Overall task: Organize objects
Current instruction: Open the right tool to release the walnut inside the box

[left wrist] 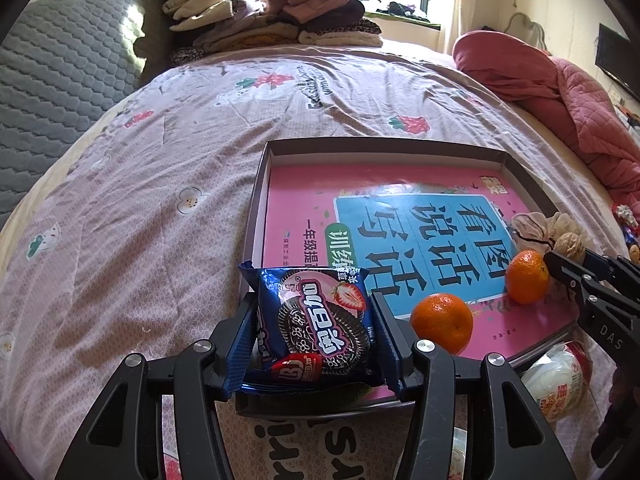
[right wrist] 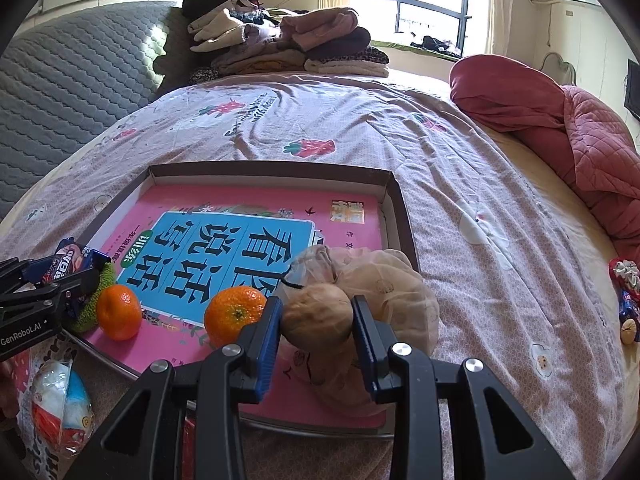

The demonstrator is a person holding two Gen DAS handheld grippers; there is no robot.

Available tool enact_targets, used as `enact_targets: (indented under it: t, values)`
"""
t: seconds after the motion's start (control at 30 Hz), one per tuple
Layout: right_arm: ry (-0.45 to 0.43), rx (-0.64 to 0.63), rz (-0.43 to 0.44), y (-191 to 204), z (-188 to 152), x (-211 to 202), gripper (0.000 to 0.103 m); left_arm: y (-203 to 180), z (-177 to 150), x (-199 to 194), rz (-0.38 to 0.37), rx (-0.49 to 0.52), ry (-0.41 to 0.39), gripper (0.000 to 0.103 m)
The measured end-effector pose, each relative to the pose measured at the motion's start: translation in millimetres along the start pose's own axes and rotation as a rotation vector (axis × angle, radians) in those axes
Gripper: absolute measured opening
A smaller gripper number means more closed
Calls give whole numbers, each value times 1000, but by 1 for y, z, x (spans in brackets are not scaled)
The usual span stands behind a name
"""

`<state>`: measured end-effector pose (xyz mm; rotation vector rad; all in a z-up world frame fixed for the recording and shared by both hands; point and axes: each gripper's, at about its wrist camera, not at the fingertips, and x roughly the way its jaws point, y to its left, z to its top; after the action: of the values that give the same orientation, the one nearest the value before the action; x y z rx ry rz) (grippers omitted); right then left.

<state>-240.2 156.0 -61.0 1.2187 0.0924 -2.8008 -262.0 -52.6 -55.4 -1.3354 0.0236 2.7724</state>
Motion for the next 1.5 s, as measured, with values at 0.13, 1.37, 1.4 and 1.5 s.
enact_targets:
  t: [0.13,1.37,1.4,1.5]
  values:
    - [3,3,-1,-1,0,0,35,0,0,-1,2,-1,-5,56]
    - [6,10,0,3,-14,-18,40,-6,5,-25,-12,10,-53,56]
    - [5,8,2,3,-14,-19,40,-6,5,-26,-13,11,-53,56]
    - [7,6,1,5,-16,-21,40,-7,4,-28,-14,15,-55,56]
